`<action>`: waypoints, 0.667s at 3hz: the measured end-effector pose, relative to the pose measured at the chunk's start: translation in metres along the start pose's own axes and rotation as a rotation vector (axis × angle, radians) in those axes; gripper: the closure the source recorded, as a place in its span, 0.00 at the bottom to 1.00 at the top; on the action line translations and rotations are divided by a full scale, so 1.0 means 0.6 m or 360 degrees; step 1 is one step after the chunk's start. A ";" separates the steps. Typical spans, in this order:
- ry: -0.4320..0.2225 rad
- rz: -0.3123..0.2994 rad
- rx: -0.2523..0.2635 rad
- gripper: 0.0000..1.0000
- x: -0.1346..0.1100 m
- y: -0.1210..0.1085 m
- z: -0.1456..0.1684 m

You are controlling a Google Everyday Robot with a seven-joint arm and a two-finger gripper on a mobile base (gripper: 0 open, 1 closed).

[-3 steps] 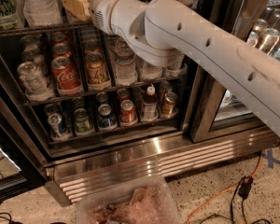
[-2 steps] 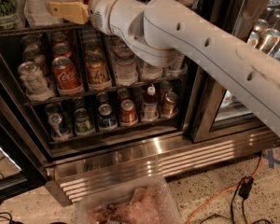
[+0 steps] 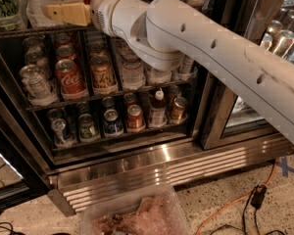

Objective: Pick coke can from top shelf of fridge

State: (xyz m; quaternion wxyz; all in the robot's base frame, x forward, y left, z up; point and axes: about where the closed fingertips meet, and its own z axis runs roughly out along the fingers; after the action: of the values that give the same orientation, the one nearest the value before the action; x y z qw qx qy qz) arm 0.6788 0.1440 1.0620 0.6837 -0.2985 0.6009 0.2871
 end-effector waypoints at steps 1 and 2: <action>0.0004 -0.0011 0.0012 0.19 0.001 0.000 0.005; 0.0004 -0.0011 0.0012 0.42 -0.003 0.000 0.005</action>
Offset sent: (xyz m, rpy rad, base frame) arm 0.0205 0.0022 -0.0199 -0.0280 -0.0049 -0.0736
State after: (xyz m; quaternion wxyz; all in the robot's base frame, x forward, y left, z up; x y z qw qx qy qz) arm 0.6809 0.1462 1.0639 0.6851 -0.2985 0.6017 0.2821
